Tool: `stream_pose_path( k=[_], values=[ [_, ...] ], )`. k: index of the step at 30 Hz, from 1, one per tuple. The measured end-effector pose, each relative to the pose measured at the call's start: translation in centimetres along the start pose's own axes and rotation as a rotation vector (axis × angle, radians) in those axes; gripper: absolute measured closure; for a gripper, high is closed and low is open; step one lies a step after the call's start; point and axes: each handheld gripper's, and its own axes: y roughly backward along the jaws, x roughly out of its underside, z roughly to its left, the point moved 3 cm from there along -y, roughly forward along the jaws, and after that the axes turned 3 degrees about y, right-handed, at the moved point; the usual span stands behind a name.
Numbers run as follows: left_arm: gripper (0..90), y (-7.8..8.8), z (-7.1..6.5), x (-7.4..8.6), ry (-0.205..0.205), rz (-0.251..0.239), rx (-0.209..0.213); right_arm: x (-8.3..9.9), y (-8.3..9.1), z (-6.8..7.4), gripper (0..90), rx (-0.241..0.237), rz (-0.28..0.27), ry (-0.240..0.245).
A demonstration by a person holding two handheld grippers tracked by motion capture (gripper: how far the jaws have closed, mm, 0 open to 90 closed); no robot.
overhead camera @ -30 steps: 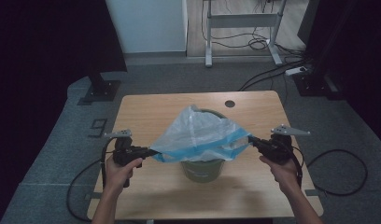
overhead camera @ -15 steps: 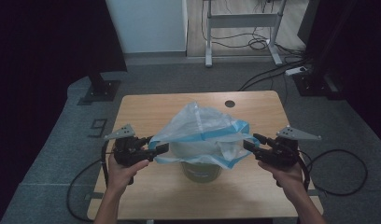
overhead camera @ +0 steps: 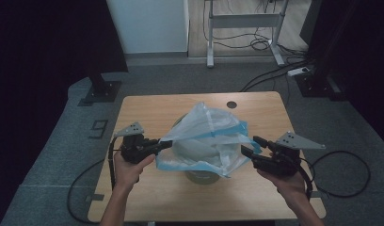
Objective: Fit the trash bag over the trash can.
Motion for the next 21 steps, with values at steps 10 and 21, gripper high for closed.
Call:
stream_pose_path(
  k=[10,21],
  values=[
    [87.8,-0.8,1.5,1.4,0.044,0.028,-0.002,2.5,-2.0,-1.2,39.9,-0.032,0.121,-0.039],
    [77.5,-0.2,1.3,0.4,-0.004,-0.004,0.003,-1.7,-1.4,-2.5,31.3,-0.019,0.01,0.057]
  ],
)
